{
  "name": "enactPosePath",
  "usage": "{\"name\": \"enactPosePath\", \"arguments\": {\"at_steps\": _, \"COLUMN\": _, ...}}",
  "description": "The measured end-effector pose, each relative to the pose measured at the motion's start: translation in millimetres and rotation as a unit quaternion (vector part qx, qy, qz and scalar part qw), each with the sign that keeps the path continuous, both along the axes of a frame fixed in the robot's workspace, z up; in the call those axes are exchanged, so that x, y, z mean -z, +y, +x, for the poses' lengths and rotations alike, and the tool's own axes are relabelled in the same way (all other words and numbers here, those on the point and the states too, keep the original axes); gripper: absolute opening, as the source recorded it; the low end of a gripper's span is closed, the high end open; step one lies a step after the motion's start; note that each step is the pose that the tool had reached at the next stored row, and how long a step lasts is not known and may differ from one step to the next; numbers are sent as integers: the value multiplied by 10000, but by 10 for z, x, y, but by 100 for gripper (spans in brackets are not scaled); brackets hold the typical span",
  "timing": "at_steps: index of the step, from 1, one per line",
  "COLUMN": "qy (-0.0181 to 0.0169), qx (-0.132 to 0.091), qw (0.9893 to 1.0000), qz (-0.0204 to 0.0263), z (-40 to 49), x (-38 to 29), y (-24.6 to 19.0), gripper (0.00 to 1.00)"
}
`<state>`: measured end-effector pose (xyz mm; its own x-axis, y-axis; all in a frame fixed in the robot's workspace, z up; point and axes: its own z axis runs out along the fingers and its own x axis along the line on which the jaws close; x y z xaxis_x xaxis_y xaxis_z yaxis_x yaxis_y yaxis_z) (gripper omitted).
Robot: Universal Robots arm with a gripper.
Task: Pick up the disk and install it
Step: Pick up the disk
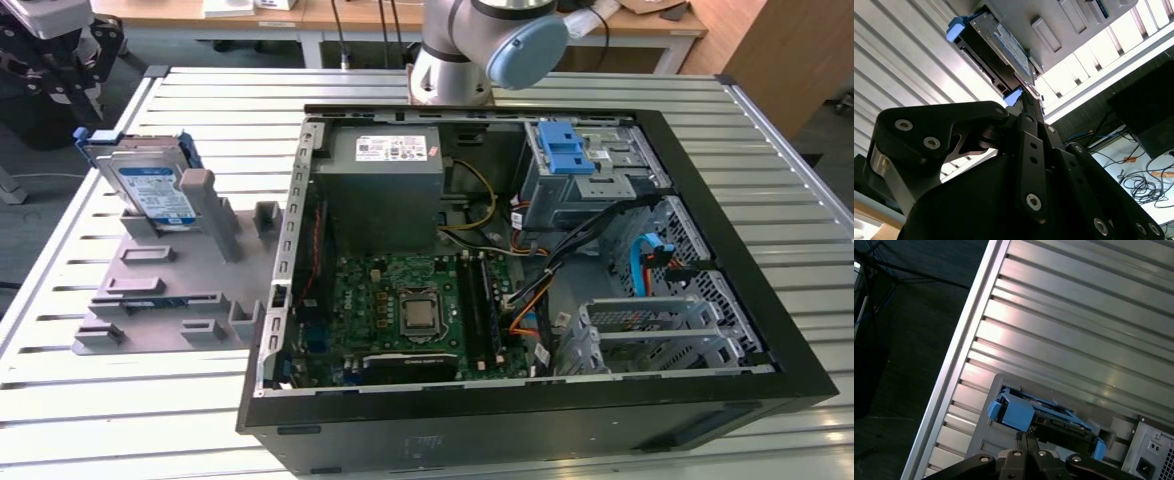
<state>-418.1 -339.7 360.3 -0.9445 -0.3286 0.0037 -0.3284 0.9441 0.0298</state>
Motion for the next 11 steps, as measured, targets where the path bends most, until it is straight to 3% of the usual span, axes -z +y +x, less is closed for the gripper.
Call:
{"name": "enactPosePath", "arguments": {"at_steps": 6, "qy": -1, "qx": -218, "qw": 9998, "qz": -1, "z": 0, "x": 2, "y": 0, "gripper": 11}}
{"name": "enactPosePath", "arguments": {"at_steps": 11, "qy": -4, "qx": -524, "qw": 9986, "qz": -2, "z": 1, "x": 8, "y": 0, "gripper": 11}}
